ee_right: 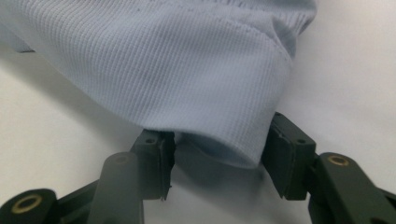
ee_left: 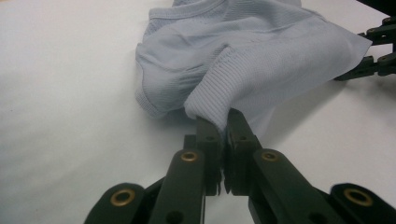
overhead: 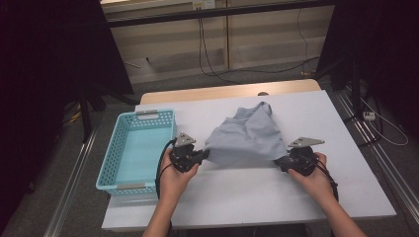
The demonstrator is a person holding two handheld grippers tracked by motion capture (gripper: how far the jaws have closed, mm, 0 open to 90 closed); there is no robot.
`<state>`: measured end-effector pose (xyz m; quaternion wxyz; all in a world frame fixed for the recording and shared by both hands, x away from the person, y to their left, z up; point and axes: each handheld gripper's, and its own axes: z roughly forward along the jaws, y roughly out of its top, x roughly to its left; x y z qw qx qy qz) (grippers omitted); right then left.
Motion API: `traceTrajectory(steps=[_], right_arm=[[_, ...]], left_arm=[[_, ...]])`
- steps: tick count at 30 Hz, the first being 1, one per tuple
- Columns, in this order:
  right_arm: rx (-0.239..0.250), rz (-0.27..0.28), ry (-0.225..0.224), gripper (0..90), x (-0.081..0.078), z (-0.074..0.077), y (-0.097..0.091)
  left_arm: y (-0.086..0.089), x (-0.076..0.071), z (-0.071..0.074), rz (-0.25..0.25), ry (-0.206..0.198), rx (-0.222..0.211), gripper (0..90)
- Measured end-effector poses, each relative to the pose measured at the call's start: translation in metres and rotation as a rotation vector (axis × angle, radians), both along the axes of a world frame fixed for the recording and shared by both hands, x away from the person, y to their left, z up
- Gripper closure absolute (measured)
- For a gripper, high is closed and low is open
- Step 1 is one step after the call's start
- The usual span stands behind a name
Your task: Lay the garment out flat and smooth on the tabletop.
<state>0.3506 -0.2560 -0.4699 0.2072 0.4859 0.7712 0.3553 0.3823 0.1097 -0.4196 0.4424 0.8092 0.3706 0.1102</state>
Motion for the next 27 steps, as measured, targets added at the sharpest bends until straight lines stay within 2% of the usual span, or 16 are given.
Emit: traceTrajectory(steps=[2,4,5,6,8,12,14,17,19,21,23,24,27], right_arm=[[-0.020,-0.006,-0.009,52.5,0.001,0.000,0.003],[-0.013,-0.012,-0.015,62.8,0.001,0.000,0.002],[-0.004,-0.005,-0.014,73.4,0.001,0.000,0.002],[0.020,0.010,-0.003,79.6,0.001,0.000,0.000],[0.006,0.022,-0.005,84.4,0.000,0.001,0.000],[0.020,0.022,-0.034,86.3,-0.004,0.013,-0.007],[0.045,-0.011,-0.080,86.6,-0.008,0.028,-0.023],[0.056,-0.039,-0.129,86.9,-0.012,0.039,-0.038],[0.076,-0.045,-0.140,86.7,-0.014,0.042,-0.043],[0.107,-0.039,-0.132,86.6,-0.014,0.044,-0.048],[0.092,-0.029,-0.116,84.2,-0.014,0.038,-0.045],[0.088,-0.022,-0.101,80.0,-0.012,0.034,-0.043],[0.077,0.000,-0.059,71.9,-0.009,0.023,-0.033]], left_arm=[[0.000,0.000,0.000,0.002,0.001,0.001,86.6],[0.000,0.000,0.000,0.002,-0.002,0.004,86.6],[-0.001,-0.001,0.000,0.005,0.000,0.000,86.6],[-0.001,-0.001,0.000,0.005,-0.001,0.000,86.6],[-0.001,-0.001,0.000,0.005,0.001,0.002,86.6],[0.001,0.000,0.001,0.012,-0.007,0.003,86.7],[0.002,0.000,0.002,0.015,-0.008,0.002,86.6],[0.002,0.000,0.002,0.016,-0.005,-0.008,86.6],[0.001,0.000,0.001,0.007,0.005,-0.009,86.7],[-0.001,0.000,-0.001,0.001,0.008,0.000,86.6],[-0.003,-0.001,-0.002,0.000,0.010,0.004,86.6],[-0.003,-0.001,-0.002,-0.005,0.010,0.016,86.6],[-0.002,-0.001,-0.002,0.001,0.014,0.007,86.6]])
